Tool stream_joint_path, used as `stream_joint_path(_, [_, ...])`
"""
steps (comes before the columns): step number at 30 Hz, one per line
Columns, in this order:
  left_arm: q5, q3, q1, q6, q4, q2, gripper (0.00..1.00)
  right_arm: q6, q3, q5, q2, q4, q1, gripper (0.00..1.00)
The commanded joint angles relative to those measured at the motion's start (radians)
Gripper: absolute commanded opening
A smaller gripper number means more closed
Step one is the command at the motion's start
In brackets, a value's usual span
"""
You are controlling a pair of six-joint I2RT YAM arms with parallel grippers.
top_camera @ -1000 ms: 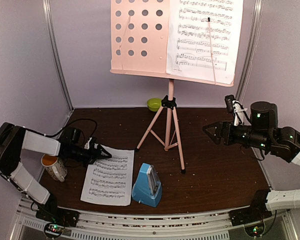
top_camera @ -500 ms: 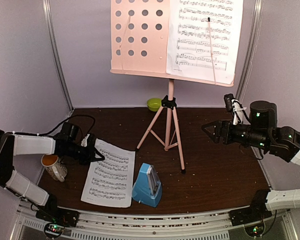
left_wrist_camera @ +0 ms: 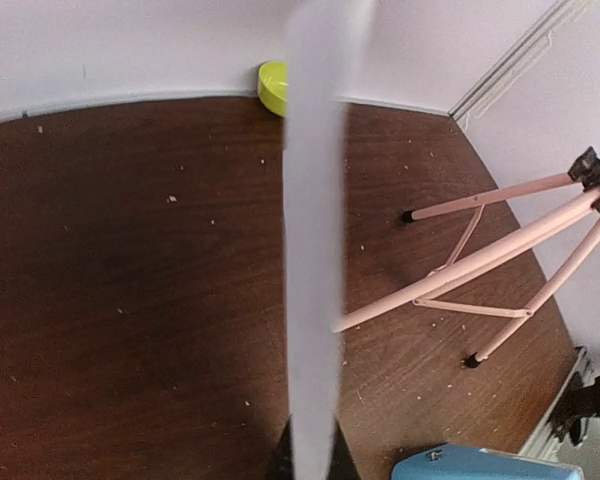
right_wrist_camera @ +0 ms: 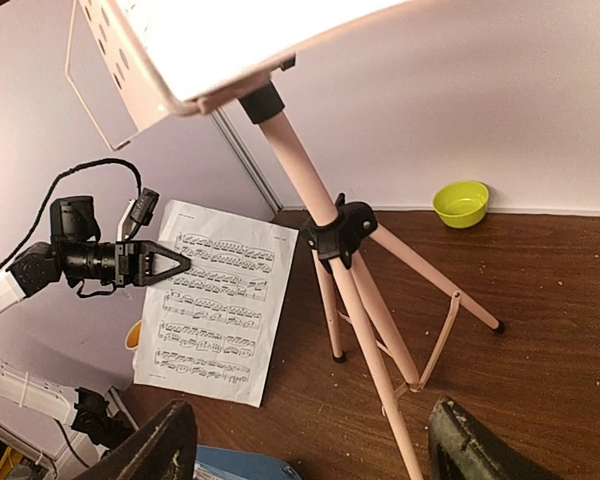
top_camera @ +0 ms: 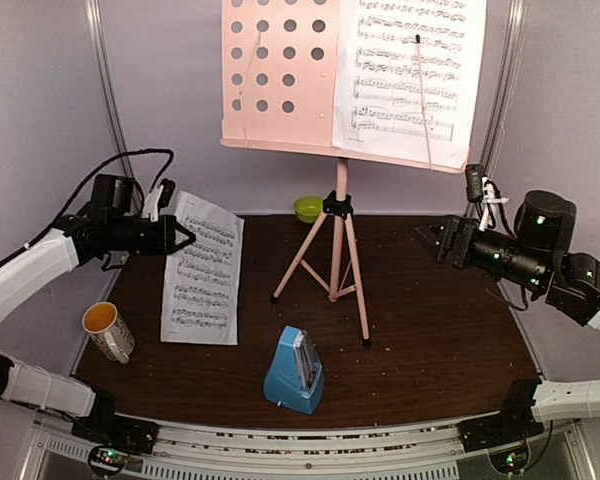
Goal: Set up the instrument practice props
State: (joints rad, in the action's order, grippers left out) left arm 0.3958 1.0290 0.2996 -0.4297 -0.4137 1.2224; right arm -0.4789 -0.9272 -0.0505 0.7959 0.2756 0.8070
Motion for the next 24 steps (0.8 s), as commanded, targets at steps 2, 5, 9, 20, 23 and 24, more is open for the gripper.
stream_joint_path(2, [-0.069,0.152,0.083,0.279,-0.168,-0.021,0.0,-0.003,-0.02,-0.051,0.015,-0.09,-0.003,0.8])
stream_joint_path(5, [-0.036,0.202,0.162,0.414,-0.231,-0.031,0.0,0.006,-0.018,-0.061,0.021,-0.11,-0.003,0.8])
stream_joint_path(9, [-0.026,0.224,0.232,0.515,-0.28,-0.072,0.0,0.023,-0.009,-0.082,0.024,-0.14,-0.002,0.79])
stream_joint_path(20, [0.031,0.398,0.427,0.589,-0.286,-0.088,0.0,0.063,0.074,-0.141,-0.029,-0.296,0.002,0.79])
stream_joint_path(23, [0.019,0.517,0.498,0.635,-0.323,-0.034,0.0,0.09,0.083,-0.156,-0.043,-0.318,0.01,0.82])
stream_joint_path(24, [0.025,0.551,0.512,0.644,-0.324,-0.02,0.0,0.104,0.097,-0.16,-0.054,-0.33,0.014,0.85])
